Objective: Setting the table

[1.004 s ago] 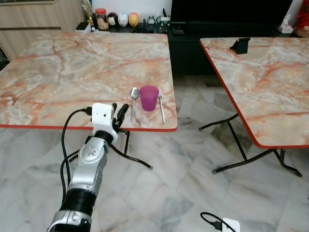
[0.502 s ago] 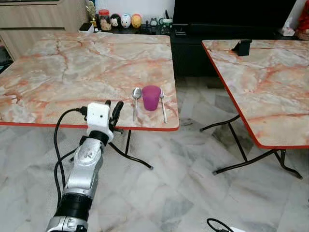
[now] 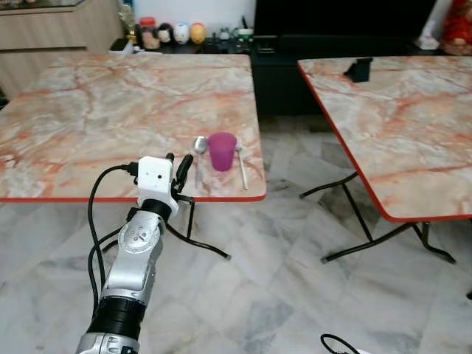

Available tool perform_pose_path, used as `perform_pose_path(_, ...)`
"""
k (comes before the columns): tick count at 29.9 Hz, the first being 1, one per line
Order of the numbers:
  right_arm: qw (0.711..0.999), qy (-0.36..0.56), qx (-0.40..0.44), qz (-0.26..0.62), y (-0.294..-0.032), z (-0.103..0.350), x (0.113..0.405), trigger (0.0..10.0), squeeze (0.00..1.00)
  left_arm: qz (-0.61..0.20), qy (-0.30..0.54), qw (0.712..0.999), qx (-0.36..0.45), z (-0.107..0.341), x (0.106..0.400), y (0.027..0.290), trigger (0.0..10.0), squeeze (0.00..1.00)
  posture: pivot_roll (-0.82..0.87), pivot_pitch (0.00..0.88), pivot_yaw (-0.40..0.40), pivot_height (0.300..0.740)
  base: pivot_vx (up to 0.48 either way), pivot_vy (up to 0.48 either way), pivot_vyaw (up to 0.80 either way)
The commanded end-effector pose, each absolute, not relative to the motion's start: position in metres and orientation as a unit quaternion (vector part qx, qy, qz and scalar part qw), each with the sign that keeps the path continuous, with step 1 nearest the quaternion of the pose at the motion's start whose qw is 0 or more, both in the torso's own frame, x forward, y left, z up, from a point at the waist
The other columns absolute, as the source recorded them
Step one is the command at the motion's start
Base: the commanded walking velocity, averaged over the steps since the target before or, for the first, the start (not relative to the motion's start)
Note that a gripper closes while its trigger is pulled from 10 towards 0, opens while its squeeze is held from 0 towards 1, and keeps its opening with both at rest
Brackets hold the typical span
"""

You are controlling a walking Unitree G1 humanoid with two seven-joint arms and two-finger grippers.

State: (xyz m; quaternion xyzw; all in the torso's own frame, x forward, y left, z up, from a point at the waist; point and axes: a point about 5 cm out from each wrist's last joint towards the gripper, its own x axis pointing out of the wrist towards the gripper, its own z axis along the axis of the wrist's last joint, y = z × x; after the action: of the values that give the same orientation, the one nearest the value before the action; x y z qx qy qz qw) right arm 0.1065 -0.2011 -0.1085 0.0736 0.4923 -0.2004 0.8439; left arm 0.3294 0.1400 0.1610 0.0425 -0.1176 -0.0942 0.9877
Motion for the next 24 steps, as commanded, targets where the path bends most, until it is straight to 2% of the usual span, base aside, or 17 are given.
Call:
perform_pose_path(1,0.841,0.492,0.077,-0.209,-0.2030,-0.1082,0.1068,10.0,0.00,-0.092,-0.115,0.988,0.043,0.1615,0.3269,0.1422,10.0,0.00,0.12,0.000,-0.011,0.711,0.000,0.000,0.00)
perform_pose_path(24,0.846,0.493,0.075,-0.187,-0.2027,-0.1082,0.1074,10.0,0.00,-0.089,-0.105,0.990,0.036,0.1599,0.3227,0.1425,10.0,0.00,0.11,0.000,-0.014,0.711,0.000,0.000,0.00)
